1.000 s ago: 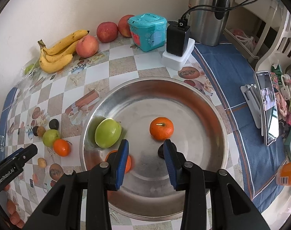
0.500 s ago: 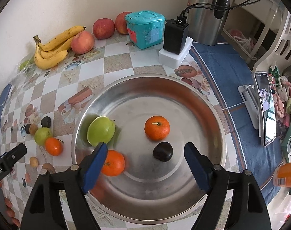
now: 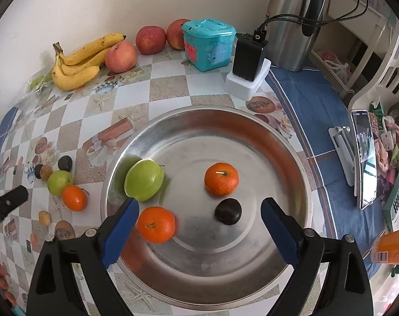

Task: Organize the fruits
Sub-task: 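Move the left tool to a small brown kiwi while the right tool approaches an orange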

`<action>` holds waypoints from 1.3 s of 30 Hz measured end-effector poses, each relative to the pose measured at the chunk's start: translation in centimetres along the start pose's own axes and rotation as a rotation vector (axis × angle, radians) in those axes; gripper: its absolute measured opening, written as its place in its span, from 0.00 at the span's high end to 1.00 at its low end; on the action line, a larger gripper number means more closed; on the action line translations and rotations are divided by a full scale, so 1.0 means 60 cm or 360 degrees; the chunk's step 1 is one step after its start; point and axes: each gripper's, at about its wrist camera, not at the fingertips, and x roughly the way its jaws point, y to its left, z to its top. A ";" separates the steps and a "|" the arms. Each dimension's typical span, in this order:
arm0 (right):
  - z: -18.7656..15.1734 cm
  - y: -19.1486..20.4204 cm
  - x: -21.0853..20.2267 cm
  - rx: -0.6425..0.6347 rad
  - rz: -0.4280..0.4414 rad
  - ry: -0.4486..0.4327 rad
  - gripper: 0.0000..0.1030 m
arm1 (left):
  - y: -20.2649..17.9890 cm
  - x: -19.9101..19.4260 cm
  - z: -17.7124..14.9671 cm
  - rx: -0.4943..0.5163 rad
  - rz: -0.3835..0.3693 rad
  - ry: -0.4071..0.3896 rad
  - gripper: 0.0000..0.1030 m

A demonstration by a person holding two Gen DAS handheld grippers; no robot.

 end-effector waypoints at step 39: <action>0.004 0.199 -0.030 -0.0241 0.0544 -0.0075 0.09 | 0.161 -0.029 0.049 -0.0280 0.0006 -0.0095 0.00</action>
